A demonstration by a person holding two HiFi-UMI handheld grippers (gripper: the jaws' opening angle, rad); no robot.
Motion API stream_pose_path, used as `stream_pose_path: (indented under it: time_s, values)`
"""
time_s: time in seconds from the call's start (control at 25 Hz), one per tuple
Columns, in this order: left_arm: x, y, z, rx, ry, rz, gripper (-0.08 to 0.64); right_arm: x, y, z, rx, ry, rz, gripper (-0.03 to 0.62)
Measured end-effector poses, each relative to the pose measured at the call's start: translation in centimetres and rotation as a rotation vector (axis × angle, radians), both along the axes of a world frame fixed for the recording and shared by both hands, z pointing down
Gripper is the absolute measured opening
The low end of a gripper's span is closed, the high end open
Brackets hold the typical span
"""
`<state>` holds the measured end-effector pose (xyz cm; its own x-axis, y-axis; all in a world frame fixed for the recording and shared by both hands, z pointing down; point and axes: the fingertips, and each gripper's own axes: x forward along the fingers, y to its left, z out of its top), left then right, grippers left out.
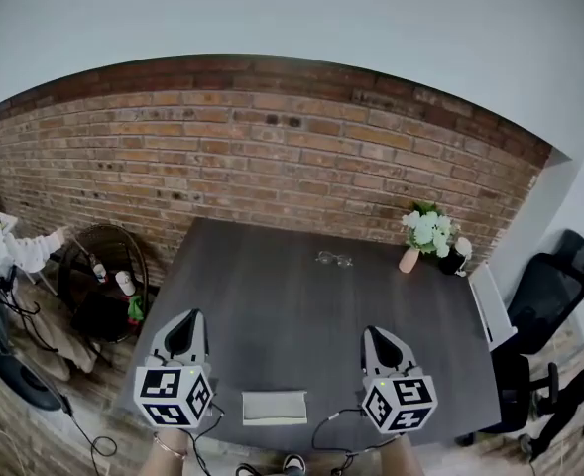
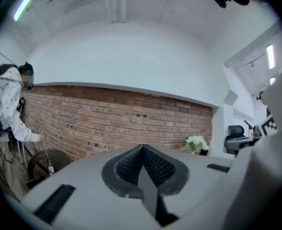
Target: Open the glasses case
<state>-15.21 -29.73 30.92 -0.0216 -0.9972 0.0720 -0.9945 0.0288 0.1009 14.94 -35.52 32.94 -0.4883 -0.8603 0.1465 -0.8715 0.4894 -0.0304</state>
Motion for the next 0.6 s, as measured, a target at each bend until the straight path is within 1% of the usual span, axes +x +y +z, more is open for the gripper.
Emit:
stream_pose_path:
  time_s: [0.08, 0.16, 0.36, 0.6]
  values:
    - [-0.4, -0.4, -1.5, 0.037, -0.001, -0.002, -0.005, 0.9, -0.5, -1.1, 0.021, -0.004, 0.034, 0.003]
    - [-0.4, -0.8, -2.1, 0.052, -0.003, 0.001, -0.005, 1.7, -0.8, -1.5, 0.025, -0.011, 0.062, 0.003]
    - [0.6, -1.7, -1.8, 0.042, -0.004, 0.028, -0.005, 2.2, -1.2, -0.7, -0.005, -0.021, 0.086, 0.003]
    - [1.1, -2.9, -1.1, 0.026, -0.001, 0.045, -0.005, 1.6, -1.5, 0.0, -0.010, 0.032, 0.097, 0.002]
